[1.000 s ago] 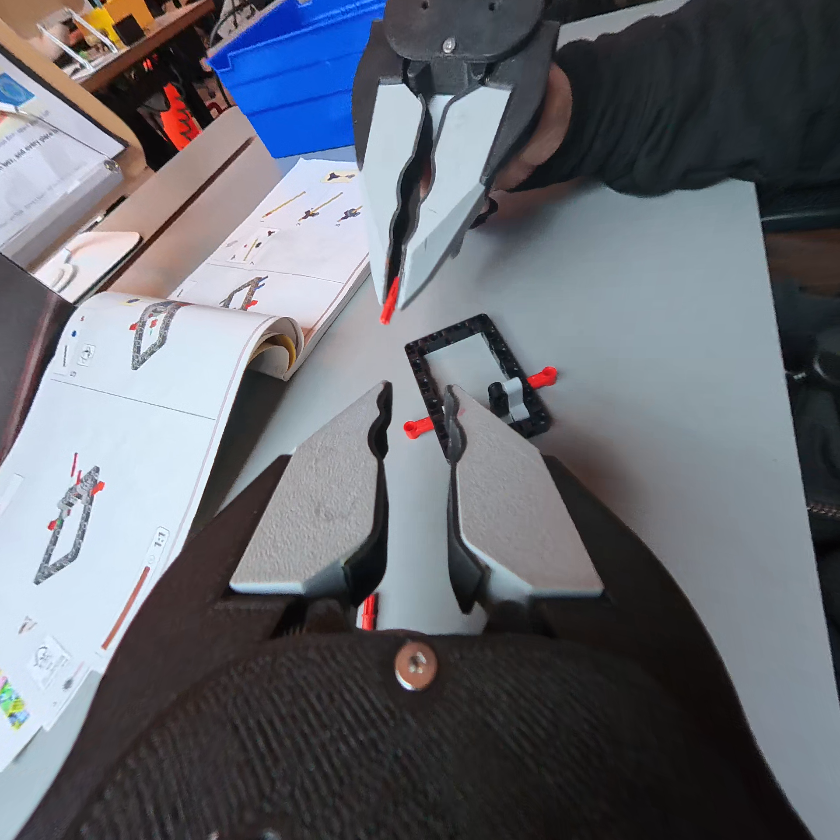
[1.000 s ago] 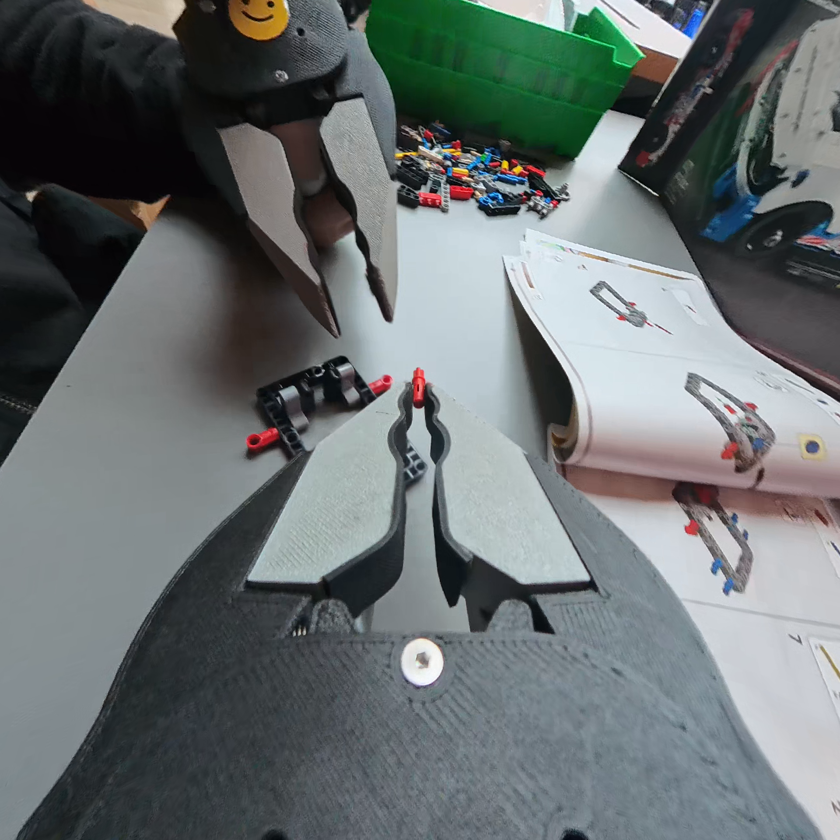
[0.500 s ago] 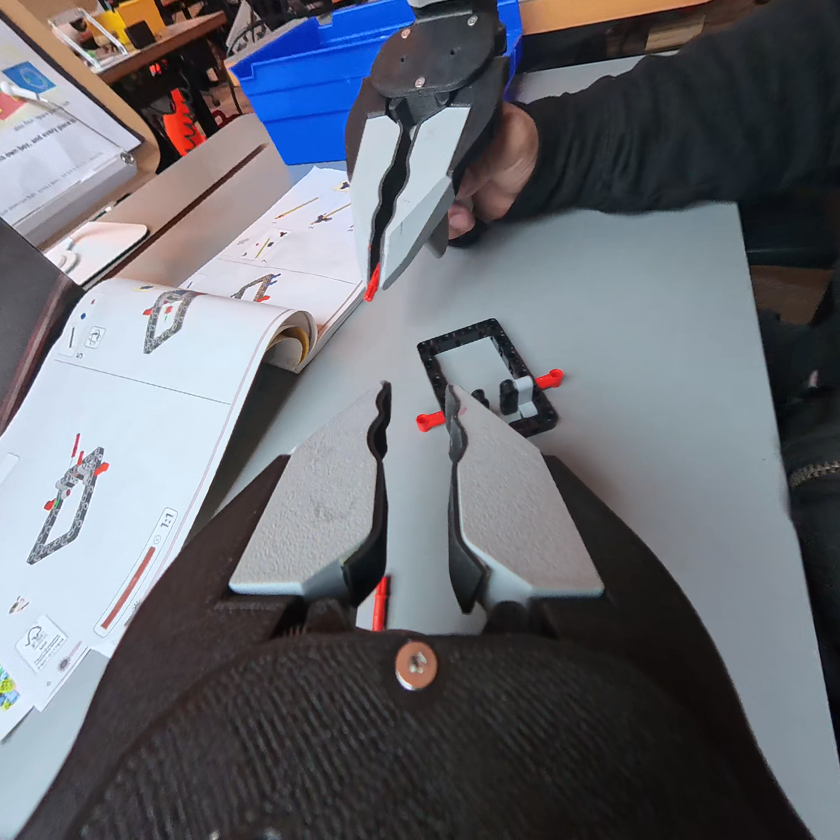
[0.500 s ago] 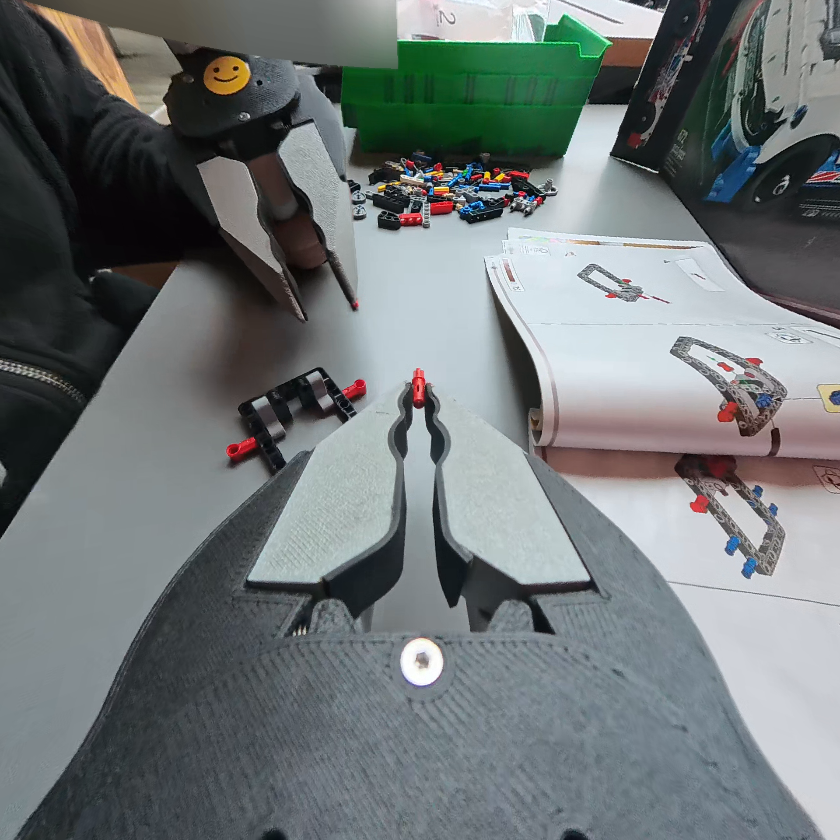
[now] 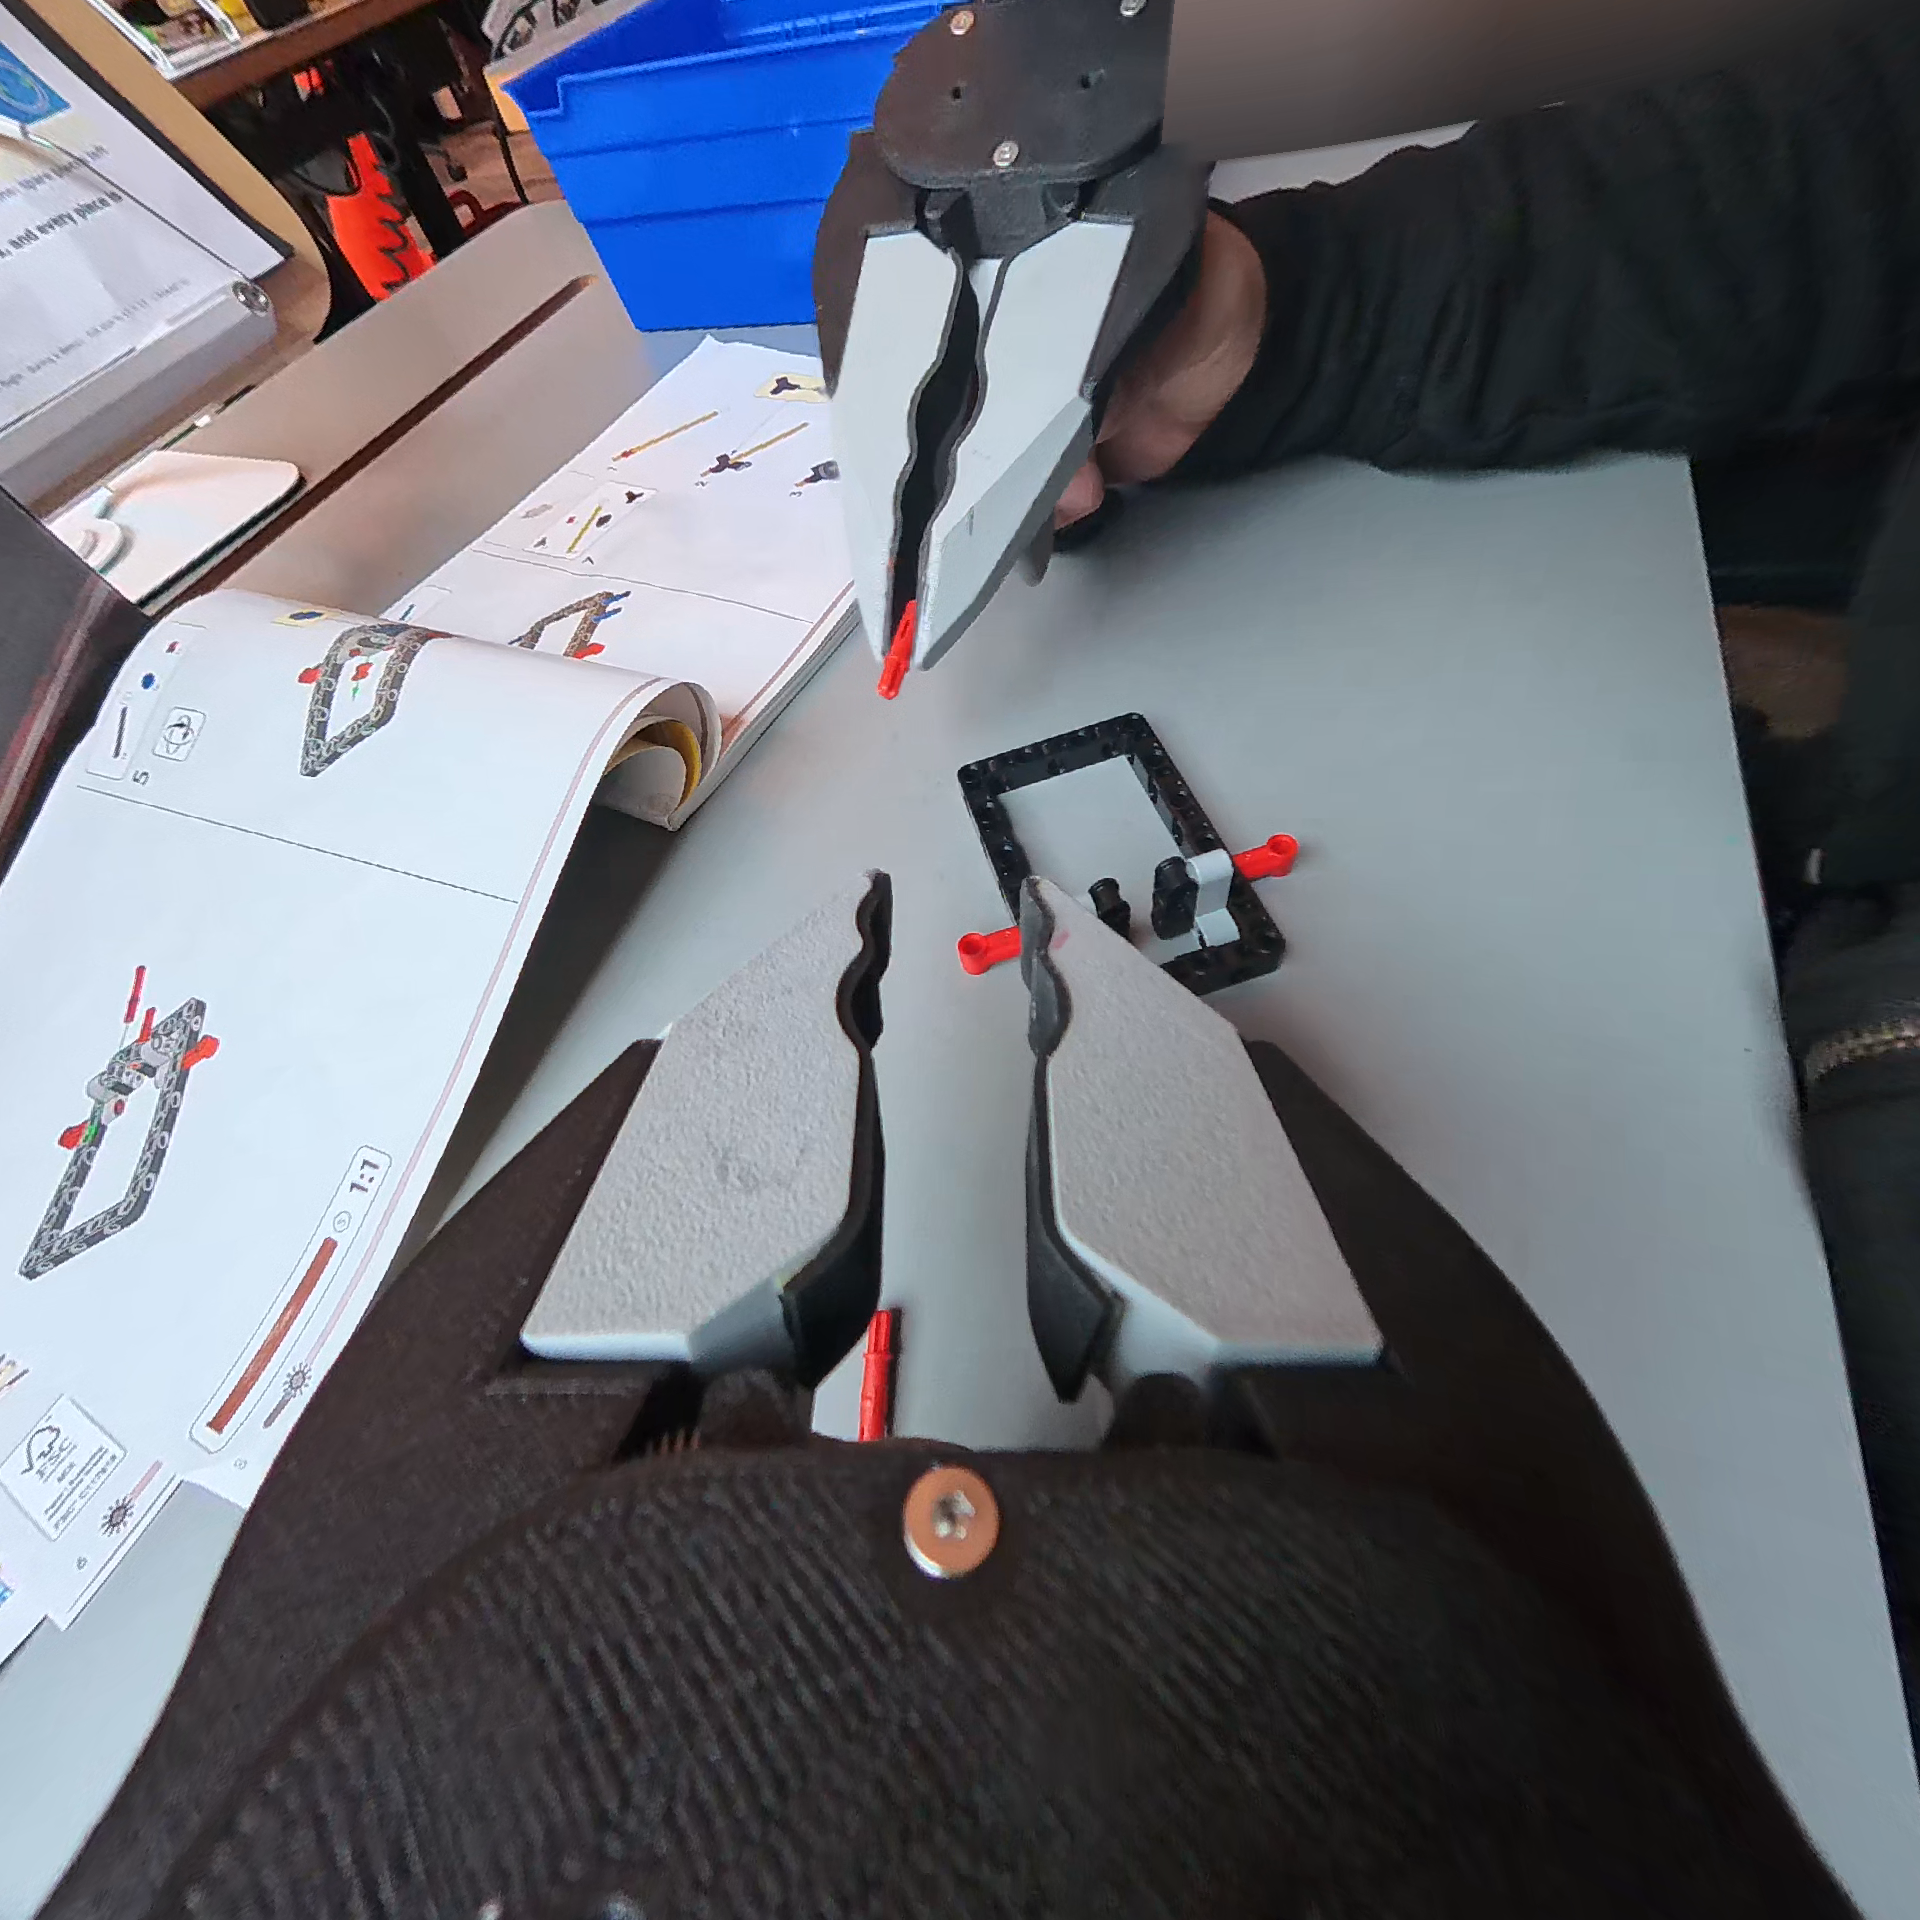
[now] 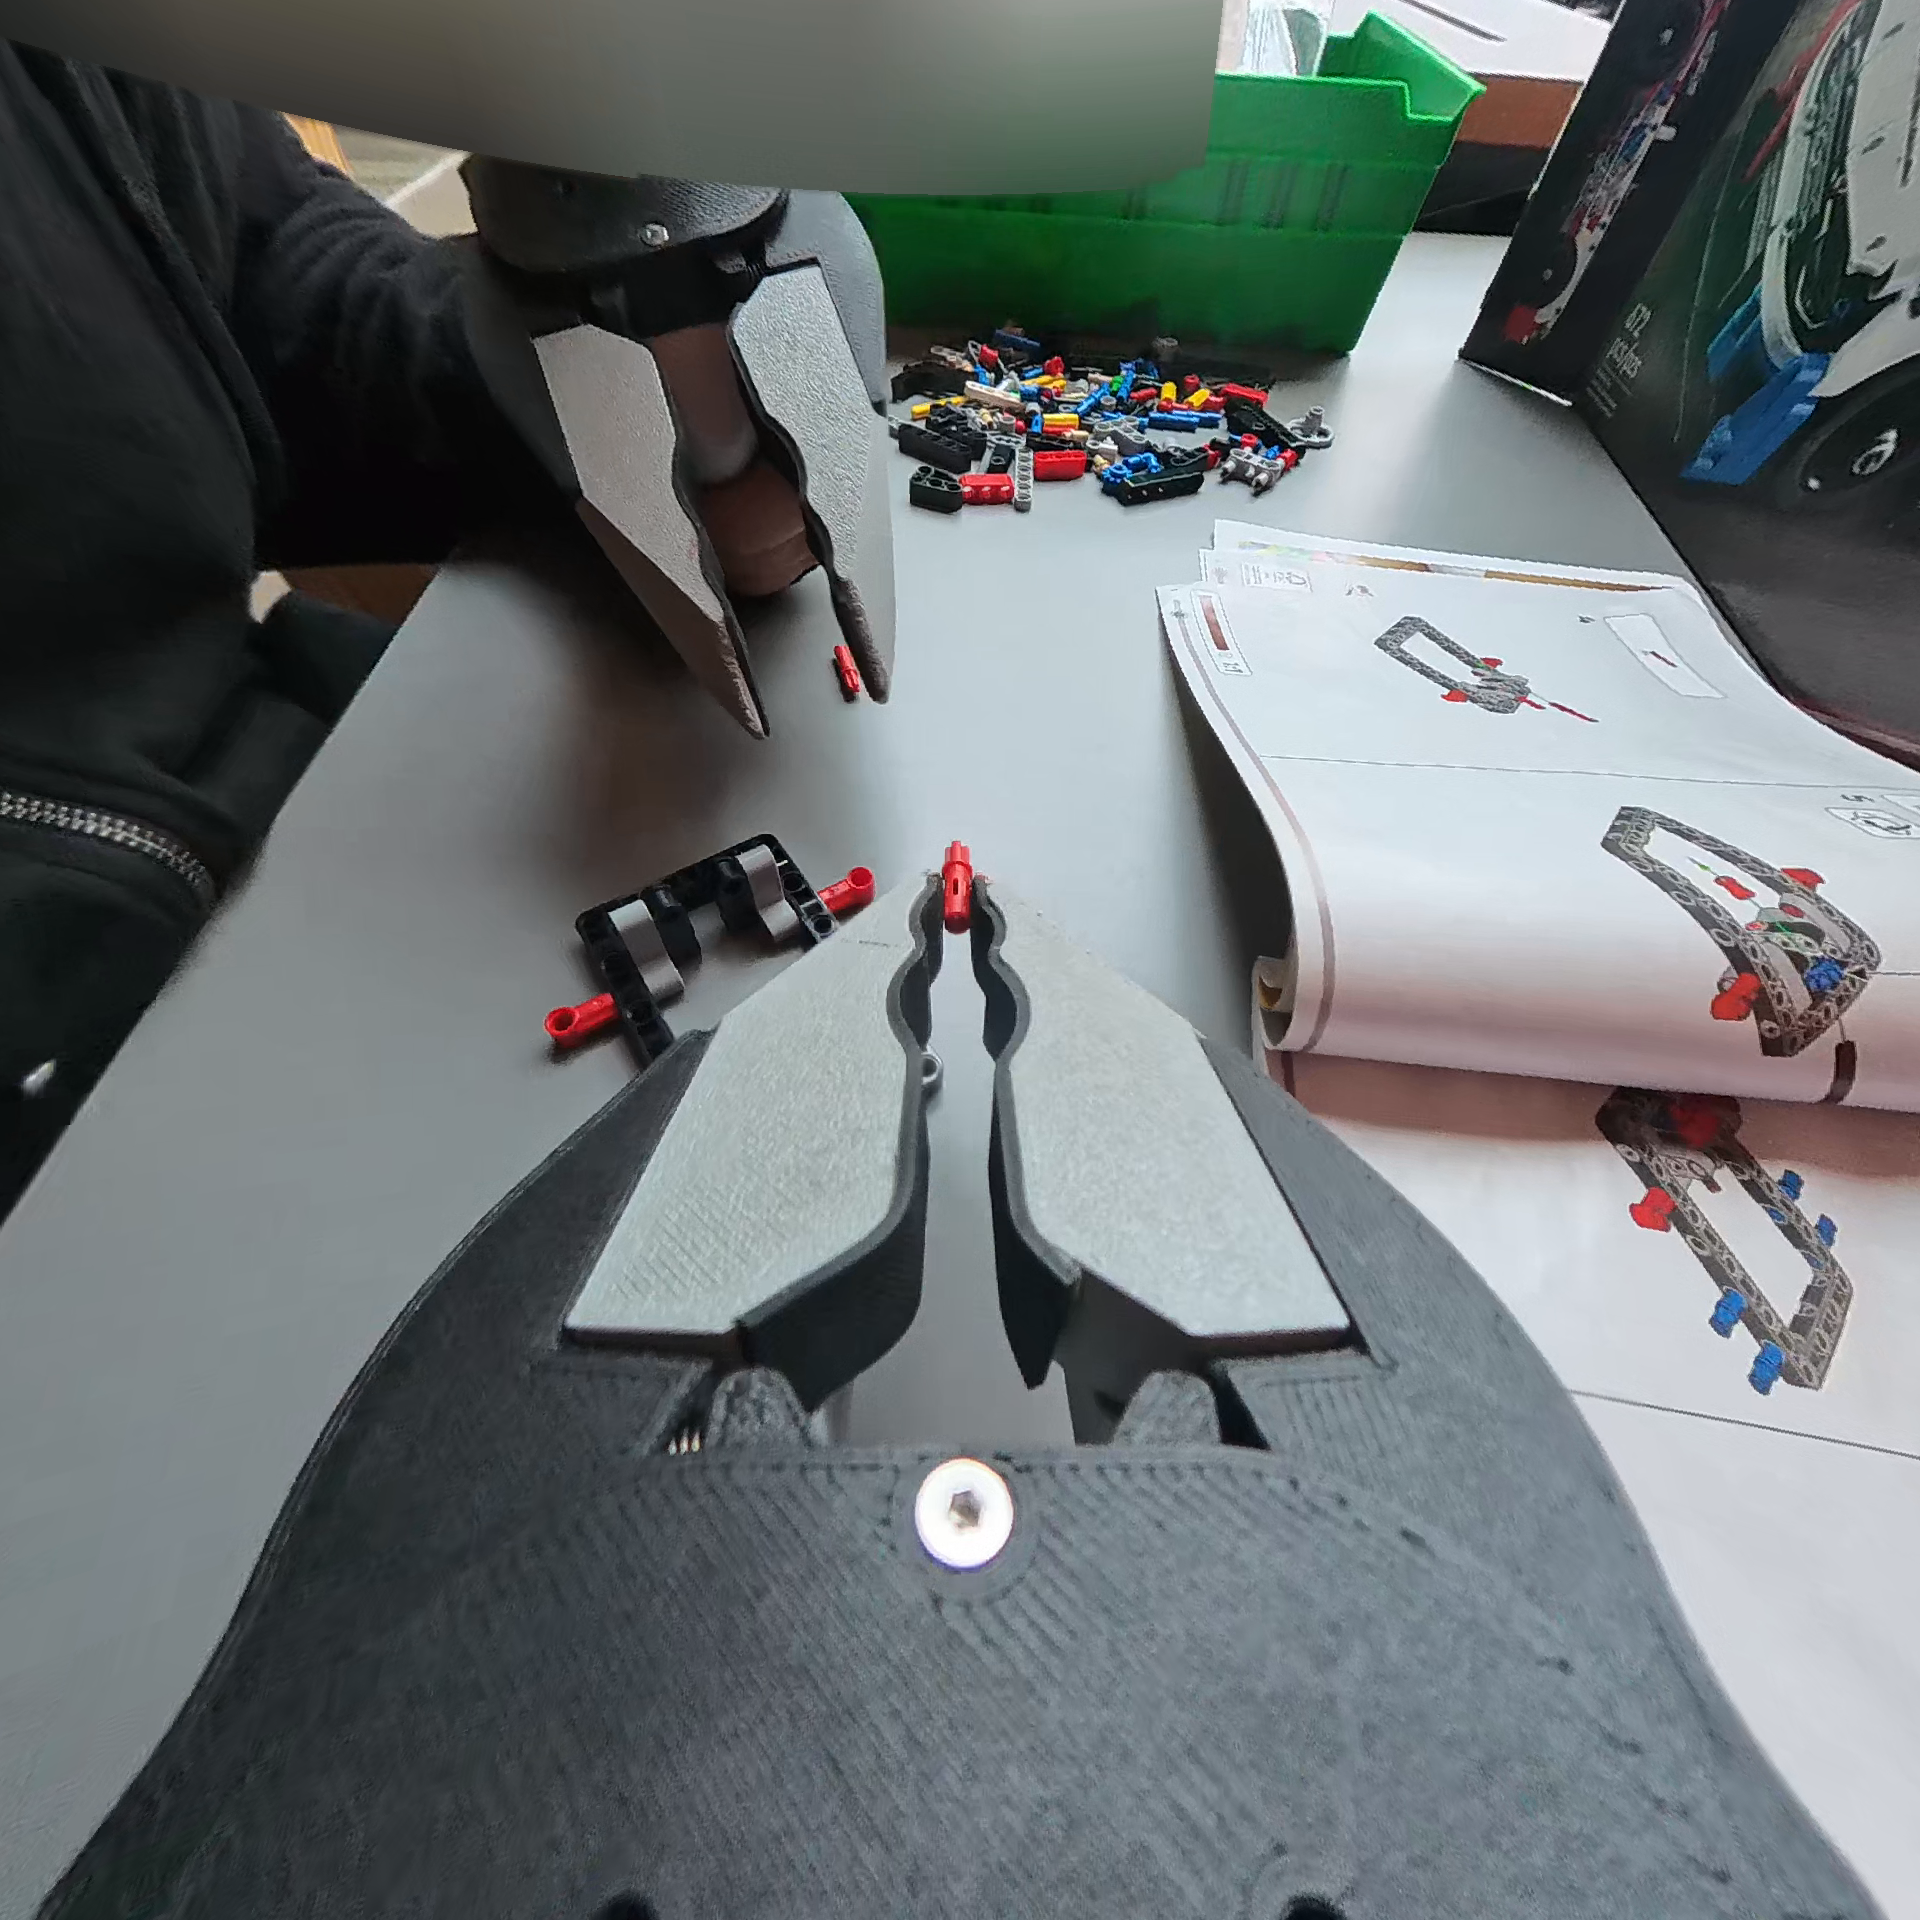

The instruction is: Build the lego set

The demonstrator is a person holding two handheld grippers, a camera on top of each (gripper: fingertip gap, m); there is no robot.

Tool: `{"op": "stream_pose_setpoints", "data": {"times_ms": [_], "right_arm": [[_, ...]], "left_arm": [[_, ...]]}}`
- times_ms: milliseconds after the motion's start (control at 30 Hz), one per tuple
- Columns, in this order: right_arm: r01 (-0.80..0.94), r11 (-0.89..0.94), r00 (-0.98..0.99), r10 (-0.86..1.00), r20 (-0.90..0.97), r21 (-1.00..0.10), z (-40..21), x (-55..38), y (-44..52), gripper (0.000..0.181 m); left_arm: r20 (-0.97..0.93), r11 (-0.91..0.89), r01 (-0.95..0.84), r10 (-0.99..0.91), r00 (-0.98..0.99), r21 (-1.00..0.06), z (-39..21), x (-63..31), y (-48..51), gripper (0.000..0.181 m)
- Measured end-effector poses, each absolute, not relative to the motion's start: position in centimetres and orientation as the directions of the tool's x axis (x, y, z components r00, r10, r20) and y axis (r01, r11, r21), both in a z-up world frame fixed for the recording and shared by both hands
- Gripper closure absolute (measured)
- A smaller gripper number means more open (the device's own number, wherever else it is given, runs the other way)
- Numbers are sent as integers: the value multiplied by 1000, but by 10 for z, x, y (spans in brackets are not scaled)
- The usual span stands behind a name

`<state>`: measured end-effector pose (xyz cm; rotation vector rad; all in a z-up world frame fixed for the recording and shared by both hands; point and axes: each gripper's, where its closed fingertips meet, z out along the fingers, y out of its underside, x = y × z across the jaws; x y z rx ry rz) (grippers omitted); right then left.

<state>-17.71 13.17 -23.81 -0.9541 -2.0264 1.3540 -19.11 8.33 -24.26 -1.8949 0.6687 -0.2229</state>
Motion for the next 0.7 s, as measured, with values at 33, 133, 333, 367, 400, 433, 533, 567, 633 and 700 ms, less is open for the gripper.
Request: {"op": "stream_pose_setpoints", "data": {"times_ms": [33, 133, 333, 367, 400, 433, 533, 567, 633, 700], "right_arm": [[261, 255, -623, 781, 39, -931, -237, -177, 129, 180], [251, 273, -633, 772, 56, -928, -238, -176, 123, 180], [256, 291, -619, 782, 74, -922, -240, -175, 123, 180], [260, 292, -615, 785, 75, -920, -240, -174, 124, 180], [262, 293, -612, 787, 77, -920, -240, -173, 125, 180], [263, 293, -611, 788, 76, -919, -240, -172, 125, 180], [284, 291, -632, 774, 50, -914, -242, -166, 121, 180], [286, 298, -635, 771, 53, -911, -243, -166, 120, 180], [300, 308, -657, 753, 39, -903, -246, -164, 115, 180], [317, 317, -681, 732, 18, -894, -250, -162, 109, 180]], "left_arm": [[-153, -277, -350, -545, 824, -895, -243, -191, 83, 159], [-184, -256, -374, -550, 815, -891, -242, -189, 84, 161], [-234, -266, -428, -541, 808, -863, -248, -187, 86, 159], [-243, -267, -440, -544, 803, -857, -250, -186, 85, 159], [-247, -272, -449, -547, 800, -851, -251, -185, 85, 159], [-245, -279, -454, -553, 796, -846, -253, -184, 83, 157], [-194, -322, -430, -564, 803, -844, -256, -182, 79, 156], [-157, -346, -408, -568, 808, -845, -257, -181, 77, 154], [-91, -386, -356, -560, 824, -851, -258, -180, 76, 151], [-56, -420, -331, -547, 835, -845, -260, -178, 78, 149]]}}
